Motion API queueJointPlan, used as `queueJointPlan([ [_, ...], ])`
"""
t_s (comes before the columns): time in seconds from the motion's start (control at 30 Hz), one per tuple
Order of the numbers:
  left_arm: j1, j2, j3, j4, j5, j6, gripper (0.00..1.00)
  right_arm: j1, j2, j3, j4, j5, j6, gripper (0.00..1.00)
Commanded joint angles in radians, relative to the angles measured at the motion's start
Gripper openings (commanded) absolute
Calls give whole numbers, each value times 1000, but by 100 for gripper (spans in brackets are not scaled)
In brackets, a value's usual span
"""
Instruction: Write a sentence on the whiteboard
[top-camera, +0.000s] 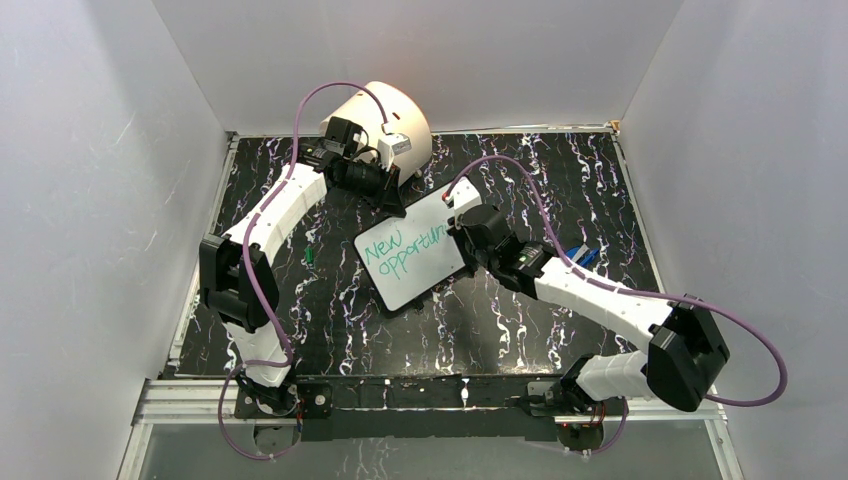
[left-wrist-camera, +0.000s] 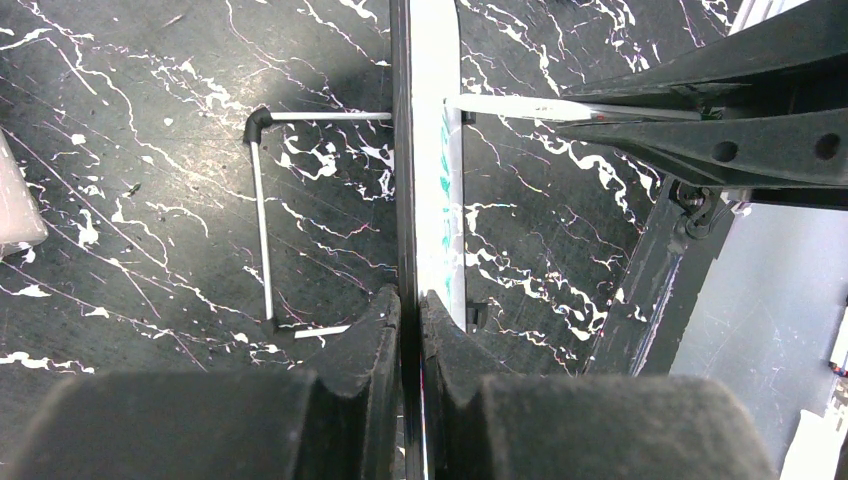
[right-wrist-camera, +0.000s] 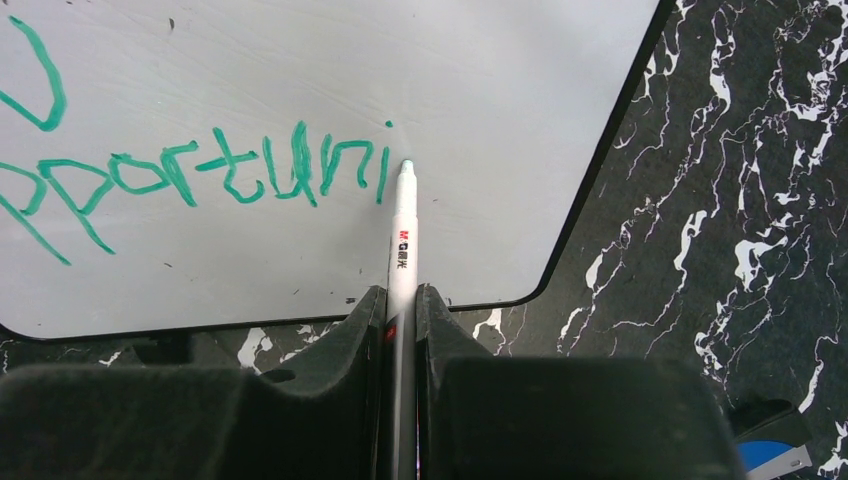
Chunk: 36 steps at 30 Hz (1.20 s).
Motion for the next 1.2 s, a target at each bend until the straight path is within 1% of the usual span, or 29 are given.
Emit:
queueJointPlan([
  [0.0, -32, 38, -19, -113, -36, 28, 0, -8, 12, 7, 66, -19, -8, 0],
  [0.57, -37, 39, -16, -124, -31, 37, 0, -39, 15, -10, 82, 26, -13, 0],
  [0.97, -37, 39, -14, -122, -48, 31, 0, -39, -50, 6, 51, -17, -18, 0],
  [1.17, -37, 39, -15, -121, -47, 31, 0, -39, -40, 16, 53, -39, -26, 0],
])
